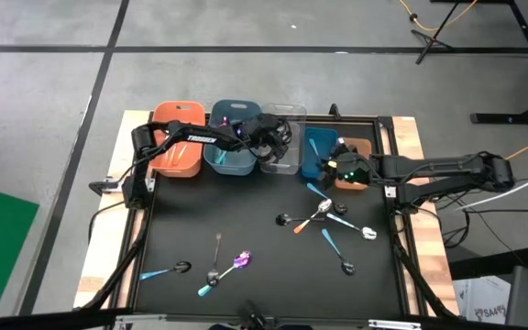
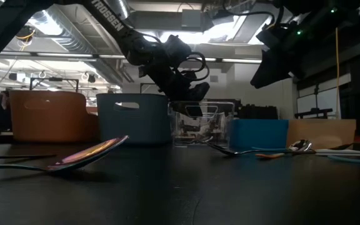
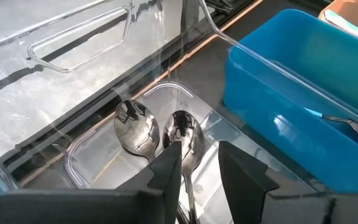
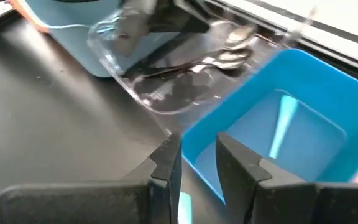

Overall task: Sort silverware by color (type)
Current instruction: Put the black spoon into the transparent bin

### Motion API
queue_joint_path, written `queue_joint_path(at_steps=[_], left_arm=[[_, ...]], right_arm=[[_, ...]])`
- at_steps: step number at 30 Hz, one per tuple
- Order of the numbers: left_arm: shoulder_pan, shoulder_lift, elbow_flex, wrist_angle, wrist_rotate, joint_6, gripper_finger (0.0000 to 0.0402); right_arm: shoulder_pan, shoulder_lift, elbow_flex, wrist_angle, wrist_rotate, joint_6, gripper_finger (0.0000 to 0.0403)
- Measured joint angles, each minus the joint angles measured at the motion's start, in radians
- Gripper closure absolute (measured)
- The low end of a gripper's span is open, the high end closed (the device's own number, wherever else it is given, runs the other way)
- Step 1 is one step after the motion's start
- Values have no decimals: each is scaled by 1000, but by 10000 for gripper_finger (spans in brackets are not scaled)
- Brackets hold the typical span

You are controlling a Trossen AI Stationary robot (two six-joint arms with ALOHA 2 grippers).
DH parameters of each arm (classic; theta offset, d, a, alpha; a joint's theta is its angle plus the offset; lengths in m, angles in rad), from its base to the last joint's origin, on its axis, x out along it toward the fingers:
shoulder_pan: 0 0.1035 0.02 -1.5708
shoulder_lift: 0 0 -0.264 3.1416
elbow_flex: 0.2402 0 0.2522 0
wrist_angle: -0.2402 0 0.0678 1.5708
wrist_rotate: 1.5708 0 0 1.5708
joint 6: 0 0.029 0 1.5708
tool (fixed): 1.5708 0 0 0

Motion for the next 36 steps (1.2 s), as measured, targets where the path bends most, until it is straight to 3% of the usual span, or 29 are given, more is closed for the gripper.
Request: queue_joint_path(at_steps=[15,26,36], left_arm=[[-18,-84,1,5,12,147,301],[-100,-316,1,-42,8,298,301],[-225,-496,1,-261,7,318,301]], right_arm=[[13,47,0,250,-329,-180,315],[206,47,0,290,-296,-257,315],[351,128,0,330,-232,-256,315]])
